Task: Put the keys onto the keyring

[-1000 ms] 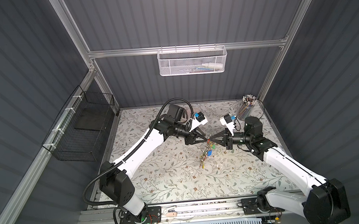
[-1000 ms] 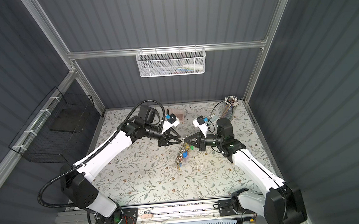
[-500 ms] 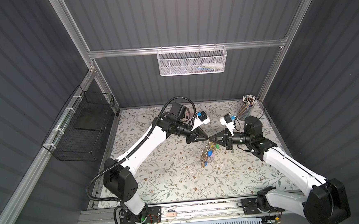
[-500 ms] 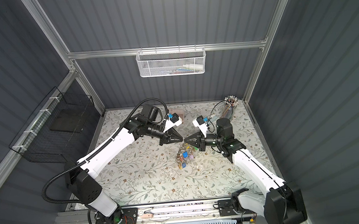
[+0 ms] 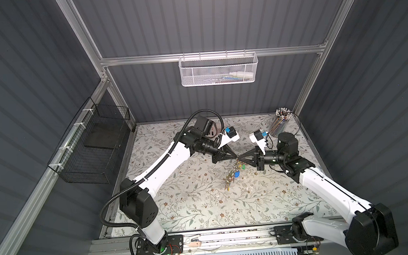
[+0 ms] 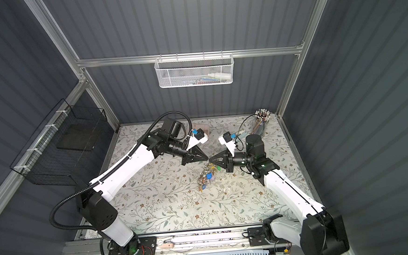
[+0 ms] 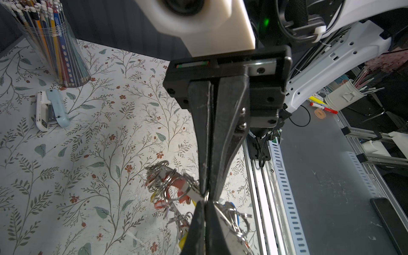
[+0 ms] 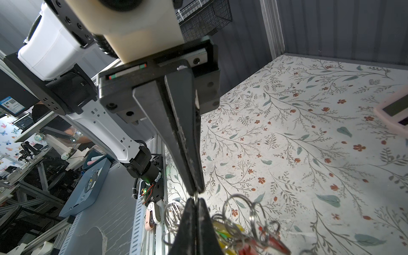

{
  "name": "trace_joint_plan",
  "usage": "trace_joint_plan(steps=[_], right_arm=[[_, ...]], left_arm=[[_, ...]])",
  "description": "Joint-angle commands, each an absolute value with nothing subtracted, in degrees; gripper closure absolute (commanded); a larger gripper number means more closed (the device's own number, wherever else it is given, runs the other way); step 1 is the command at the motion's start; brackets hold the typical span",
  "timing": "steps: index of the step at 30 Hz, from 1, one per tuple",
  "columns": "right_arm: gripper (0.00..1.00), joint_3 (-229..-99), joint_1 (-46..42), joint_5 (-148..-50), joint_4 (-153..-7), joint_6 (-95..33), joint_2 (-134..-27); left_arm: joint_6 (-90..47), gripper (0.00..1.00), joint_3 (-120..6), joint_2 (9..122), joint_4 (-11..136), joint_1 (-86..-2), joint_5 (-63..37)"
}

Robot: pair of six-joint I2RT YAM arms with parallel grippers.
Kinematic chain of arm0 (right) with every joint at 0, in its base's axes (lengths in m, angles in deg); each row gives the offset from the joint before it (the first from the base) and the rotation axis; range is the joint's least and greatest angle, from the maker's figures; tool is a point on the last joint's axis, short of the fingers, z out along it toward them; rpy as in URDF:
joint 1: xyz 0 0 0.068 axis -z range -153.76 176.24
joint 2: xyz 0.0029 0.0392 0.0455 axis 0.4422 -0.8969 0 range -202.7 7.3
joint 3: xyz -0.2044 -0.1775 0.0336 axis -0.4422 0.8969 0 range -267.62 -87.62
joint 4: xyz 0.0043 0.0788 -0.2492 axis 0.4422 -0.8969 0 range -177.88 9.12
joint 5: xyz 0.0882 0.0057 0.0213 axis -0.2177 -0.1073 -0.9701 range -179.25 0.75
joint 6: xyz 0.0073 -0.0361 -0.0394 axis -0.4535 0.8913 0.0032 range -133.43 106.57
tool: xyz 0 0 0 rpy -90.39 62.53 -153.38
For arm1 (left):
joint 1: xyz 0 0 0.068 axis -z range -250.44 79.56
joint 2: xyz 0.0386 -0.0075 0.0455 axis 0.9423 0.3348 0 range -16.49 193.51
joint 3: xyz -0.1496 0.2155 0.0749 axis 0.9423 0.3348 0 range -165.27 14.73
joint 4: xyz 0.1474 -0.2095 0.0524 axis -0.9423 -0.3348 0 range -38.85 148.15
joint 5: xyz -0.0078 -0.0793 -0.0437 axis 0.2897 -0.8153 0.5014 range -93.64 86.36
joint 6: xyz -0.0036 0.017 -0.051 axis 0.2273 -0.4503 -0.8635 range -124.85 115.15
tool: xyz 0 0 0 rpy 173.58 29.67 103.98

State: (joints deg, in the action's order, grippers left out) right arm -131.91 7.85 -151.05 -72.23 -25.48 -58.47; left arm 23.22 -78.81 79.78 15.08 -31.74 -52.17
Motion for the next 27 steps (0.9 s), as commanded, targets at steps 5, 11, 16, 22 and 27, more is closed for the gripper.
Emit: trace_joint_plan(steps=[5, 11, 16, 22, 27], right_arm=[[1.00, -134.55, 7.71, -151.71, -69.45, -25.03, -57.31], [1.00, -134.51, 7.70, -151.30, -69.36, -25.03, -57.38], [1.00, -134.51, 7.70, -150.78, -69.37, -24.94, -57.33], [1.00, -134.47, 7.70, -150.70, -69.19, -25.26, -57.48], [1.00, -134.32, 7.70, -150.72, -69.10, -25.22, -57.38]], left_arm=[[25.51, 0.96, -80.62, 80.98, 11.24, -30.63, -54.43], [25.99, 1.00, -80.55, 81.07, 10.77, -30.63, -54.57], [25.87, 0.98, -80.03, 80.38, 11.03, -30.63, -54.34], [25.86, 0.84, -79.18, 79.68, 11.21, -30.63, -54.13], [25.40, 0.82, -78.52, 79.13, 12.22, -30.63, -54.22]])
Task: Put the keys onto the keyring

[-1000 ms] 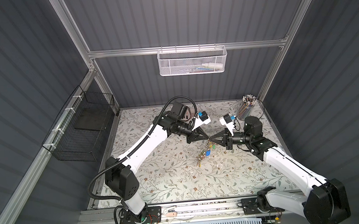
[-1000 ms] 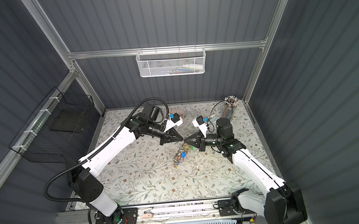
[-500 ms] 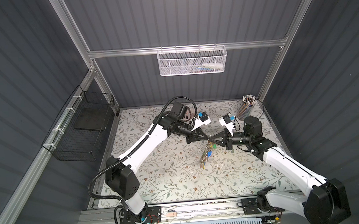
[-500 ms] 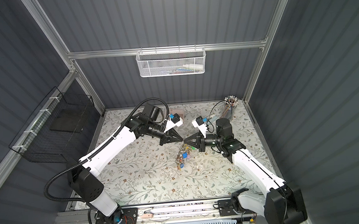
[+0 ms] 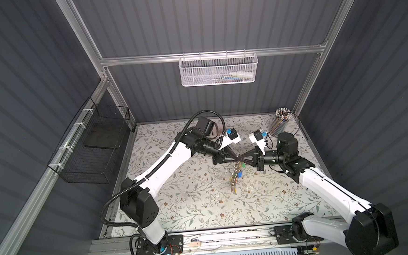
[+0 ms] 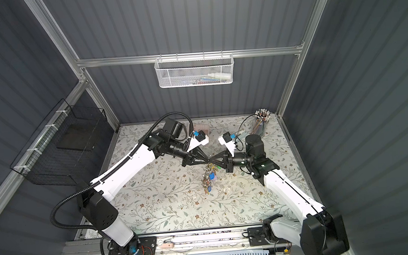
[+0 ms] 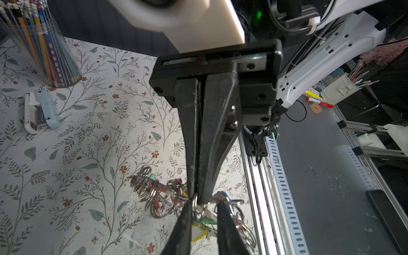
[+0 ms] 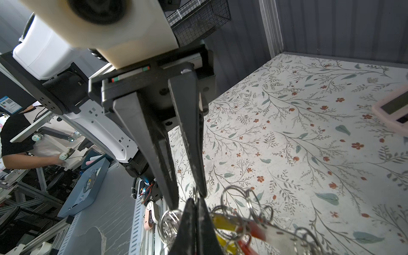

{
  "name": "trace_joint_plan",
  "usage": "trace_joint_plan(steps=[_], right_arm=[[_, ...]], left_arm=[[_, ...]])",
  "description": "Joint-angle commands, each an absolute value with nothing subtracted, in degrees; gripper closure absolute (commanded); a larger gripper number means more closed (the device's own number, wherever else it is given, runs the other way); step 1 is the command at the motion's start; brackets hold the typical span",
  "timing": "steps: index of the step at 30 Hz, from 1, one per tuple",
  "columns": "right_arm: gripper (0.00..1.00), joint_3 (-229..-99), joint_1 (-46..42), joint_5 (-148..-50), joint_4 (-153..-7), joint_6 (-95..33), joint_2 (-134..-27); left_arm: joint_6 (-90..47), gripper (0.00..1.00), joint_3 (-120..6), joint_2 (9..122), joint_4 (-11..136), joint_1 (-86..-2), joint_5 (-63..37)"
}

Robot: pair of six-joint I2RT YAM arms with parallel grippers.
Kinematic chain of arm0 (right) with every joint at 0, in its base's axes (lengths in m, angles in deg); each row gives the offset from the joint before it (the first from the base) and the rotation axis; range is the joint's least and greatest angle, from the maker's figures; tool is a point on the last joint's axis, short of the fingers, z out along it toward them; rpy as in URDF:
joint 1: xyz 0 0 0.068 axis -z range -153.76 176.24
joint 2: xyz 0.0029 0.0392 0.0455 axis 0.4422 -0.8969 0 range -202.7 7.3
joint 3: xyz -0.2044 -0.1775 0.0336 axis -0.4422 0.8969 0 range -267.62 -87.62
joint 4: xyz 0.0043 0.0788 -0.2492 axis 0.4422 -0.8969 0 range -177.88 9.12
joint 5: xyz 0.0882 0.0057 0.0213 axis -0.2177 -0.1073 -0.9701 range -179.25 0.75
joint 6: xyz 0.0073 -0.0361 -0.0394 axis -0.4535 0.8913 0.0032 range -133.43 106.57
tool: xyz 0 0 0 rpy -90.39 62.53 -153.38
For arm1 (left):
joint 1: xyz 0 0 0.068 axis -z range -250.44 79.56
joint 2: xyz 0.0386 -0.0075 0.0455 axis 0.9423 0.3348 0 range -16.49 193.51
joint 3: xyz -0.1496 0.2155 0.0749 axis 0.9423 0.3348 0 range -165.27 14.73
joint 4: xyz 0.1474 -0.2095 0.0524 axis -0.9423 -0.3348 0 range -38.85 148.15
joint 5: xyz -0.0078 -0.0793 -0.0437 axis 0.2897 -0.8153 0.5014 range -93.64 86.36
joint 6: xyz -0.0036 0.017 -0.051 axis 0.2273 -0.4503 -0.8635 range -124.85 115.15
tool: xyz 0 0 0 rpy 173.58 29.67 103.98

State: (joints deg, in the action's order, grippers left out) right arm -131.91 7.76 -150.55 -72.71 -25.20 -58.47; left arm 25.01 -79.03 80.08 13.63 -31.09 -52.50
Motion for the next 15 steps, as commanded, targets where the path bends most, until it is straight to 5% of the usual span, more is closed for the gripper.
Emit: trace_joint_plan(steps=[1, 15], right_arm=[[1.00, -134.29, 7.70, -150.77, -69.10, -25.20, -57.20], [1.00, -134.29, 7.70, -150.54, -68.92, -25.49, -57.18]], left_arm=[[25.29, 0.86, -78.60, 79.17, 12.18, -30.63, -54.28], [25.07, 1.00, -78.73, 79.27, 12.09, -30.63, -54.02]])
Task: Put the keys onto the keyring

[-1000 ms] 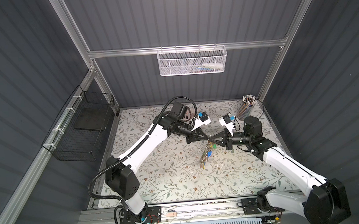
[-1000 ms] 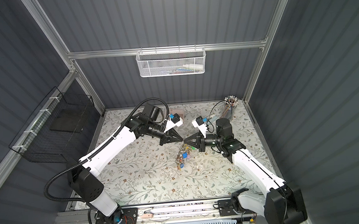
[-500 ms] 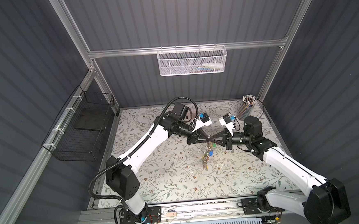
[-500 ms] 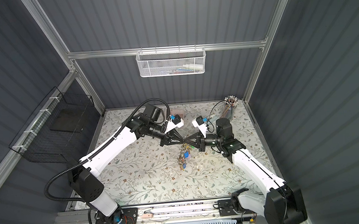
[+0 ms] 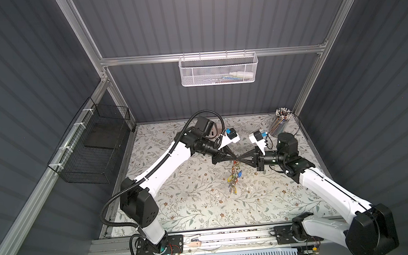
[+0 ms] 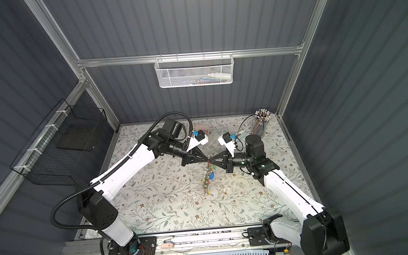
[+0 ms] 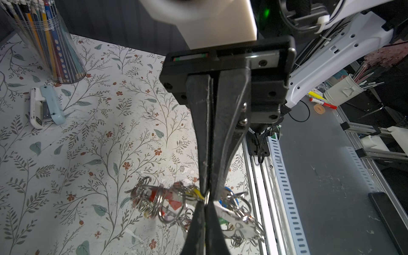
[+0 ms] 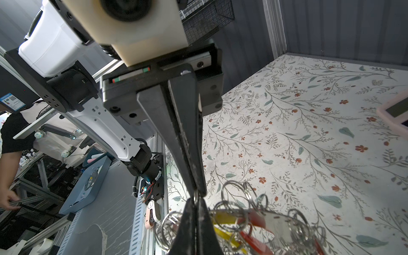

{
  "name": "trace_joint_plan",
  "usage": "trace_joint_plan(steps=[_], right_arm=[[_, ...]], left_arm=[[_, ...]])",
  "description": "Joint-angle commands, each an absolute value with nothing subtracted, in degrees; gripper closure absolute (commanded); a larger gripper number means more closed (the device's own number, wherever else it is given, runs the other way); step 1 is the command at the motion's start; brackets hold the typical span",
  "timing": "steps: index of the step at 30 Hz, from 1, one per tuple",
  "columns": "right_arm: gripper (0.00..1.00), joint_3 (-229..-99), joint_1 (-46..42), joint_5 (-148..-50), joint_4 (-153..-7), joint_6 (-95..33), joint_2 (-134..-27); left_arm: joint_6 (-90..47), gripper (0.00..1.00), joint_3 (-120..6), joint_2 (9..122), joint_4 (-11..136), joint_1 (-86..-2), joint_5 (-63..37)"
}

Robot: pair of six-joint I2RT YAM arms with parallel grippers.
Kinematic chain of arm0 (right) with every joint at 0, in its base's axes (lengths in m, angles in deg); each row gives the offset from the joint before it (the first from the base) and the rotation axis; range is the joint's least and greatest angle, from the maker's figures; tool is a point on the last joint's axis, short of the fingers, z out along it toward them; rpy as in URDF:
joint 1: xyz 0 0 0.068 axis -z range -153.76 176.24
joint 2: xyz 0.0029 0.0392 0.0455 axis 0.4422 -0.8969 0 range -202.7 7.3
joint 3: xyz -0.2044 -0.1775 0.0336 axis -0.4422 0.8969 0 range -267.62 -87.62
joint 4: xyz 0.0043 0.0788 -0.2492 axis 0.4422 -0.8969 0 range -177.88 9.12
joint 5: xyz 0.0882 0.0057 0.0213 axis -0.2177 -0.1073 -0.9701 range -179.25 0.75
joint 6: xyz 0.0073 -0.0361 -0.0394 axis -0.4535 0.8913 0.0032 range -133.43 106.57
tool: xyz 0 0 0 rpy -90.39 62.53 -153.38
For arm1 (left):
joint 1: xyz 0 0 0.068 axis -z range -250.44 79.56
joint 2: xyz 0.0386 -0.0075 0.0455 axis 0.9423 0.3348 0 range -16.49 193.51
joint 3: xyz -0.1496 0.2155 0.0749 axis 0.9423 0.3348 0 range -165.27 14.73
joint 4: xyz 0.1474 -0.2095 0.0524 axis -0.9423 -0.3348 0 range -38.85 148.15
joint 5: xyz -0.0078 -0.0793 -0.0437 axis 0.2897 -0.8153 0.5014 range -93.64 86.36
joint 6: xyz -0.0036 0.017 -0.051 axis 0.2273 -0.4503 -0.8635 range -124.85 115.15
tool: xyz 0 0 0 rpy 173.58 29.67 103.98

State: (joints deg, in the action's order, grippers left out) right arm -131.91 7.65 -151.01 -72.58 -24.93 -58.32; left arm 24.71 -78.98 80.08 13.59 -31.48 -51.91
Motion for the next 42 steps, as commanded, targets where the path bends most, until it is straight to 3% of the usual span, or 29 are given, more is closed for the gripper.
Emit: trace_joint_plan(steps=[1, 6, 13, 26, 42], right_arm=[[1.00, -134.23, 7.70, -150.39, -68.88, -25.54, -57.17], [0.80, -133.13, 7.80, -145.79, -67.13, -26.67, -54.47], [0.69, -127.75, 8.93, -140.59, -59.26, -34.02, -50.24], [0.62, -119.10, 8.52, -140.41, -58.65, -36.40, -49.23], [0.49, -117.63, 6.74, -140.76, -56.27, -36.18, -53.25]], left_arm=[[25.02, 1.00, -78.70, 79.26, 12.22, -30.63, -54.23], [17.21, 1.00, -71.49, 74.93, 25.39, -30.63, -55.35], [2.96, 1.00, -57.94, 66.85, 49.47, -30.58, -53.08], [-9.73, 1.00, -44.34, 61.01, 74.84, -29.14, -46.85], [-11.36, 1.00, -43.30, 61.81, 78.70, -29.04, -45.21]])
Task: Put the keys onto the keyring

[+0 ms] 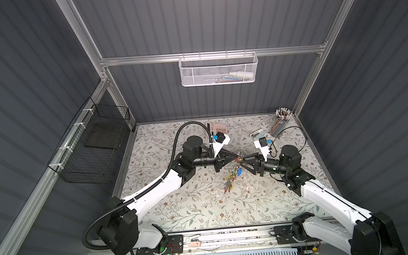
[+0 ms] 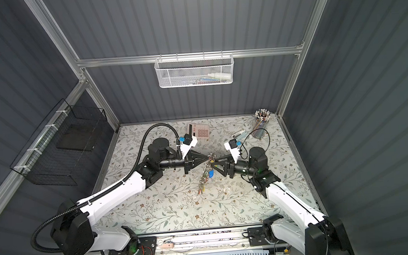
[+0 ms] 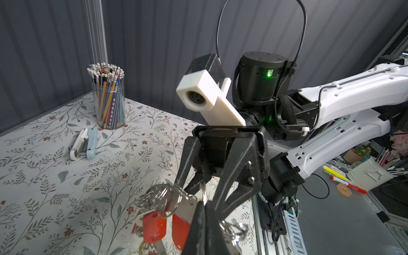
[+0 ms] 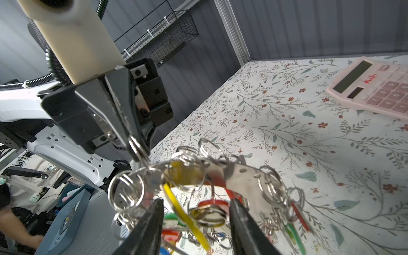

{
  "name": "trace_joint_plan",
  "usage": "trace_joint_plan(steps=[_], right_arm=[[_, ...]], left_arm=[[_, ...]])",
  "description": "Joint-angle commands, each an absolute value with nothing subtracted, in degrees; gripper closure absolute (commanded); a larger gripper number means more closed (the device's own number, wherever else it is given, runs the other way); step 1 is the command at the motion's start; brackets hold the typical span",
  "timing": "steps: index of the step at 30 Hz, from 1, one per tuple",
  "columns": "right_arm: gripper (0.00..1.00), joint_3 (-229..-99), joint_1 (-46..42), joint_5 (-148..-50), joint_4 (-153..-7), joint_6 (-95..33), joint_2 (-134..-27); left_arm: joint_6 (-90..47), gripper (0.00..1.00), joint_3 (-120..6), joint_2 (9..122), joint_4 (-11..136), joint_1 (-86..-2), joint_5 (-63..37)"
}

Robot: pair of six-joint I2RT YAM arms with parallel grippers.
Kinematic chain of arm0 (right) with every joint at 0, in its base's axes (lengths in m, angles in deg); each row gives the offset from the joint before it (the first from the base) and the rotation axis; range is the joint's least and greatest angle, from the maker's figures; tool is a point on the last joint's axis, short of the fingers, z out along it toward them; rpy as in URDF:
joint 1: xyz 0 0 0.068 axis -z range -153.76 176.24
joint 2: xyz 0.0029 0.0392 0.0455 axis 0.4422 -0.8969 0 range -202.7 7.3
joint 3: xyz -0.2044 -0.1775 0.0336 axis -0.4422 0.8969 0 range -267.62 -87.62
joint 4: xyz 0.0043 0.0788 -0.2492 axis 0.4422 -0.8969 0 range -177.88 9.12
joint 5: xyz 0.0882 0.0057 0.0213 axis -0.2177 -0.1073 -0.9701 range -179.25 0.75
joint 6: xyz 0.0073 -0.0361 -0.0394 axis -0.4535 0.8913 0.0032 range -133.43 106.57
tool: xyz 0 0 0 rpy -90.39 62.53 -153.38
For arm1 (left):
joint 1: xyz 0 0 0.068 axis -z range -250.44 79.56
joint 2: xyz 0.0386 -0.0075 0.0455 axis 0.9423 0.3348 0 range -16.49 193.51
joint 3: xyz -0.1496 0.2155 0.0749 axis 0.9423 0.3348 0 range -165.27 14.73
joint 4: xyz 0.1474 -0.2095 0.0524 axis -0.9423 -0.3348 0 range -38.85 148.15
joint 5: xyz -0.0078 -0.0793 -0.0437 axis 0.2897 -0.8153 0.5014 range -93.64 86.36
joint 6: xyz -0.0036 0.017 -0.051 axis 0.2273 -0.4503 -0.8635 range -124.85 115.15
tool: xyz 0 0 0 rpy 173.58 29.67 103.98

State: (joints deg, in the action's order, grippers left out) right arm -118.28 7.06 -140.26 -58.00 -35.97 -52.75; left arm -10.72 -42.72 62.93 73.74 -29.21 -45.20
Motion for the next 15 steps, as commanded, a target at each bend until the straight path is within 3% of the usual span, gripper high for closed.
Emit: trace_joint_plan(steps=[1, 3, 10, 15], right_arm=[[0.49, -117.59, 6.66, -140.80, -56.19, -36.19, -53.49], [0.50, -117.43, 6.56, -141.02, -55.85, -36.25, -53.82], [0.69, -117.93, 6.32, -141.80, -54.95, -36.70, -54.88], [0.76, -117.21, 6.29, -141.73, -55.81, -36.72, -53.81]], left_arm=[[-11.32, 1.00, -43.28, 61.82, 78.71, -29.08, -45.00], [-11.33, 1.00, -43.28, 61.91, 78.89, -29.04, -44.86], [-10.26, 1.00, -43.90, 61.83, 77.01, -29.05, -44.19], [-9.74, 1.00, -43.35, 61.56, 76.48, -29.04, -43.11]])
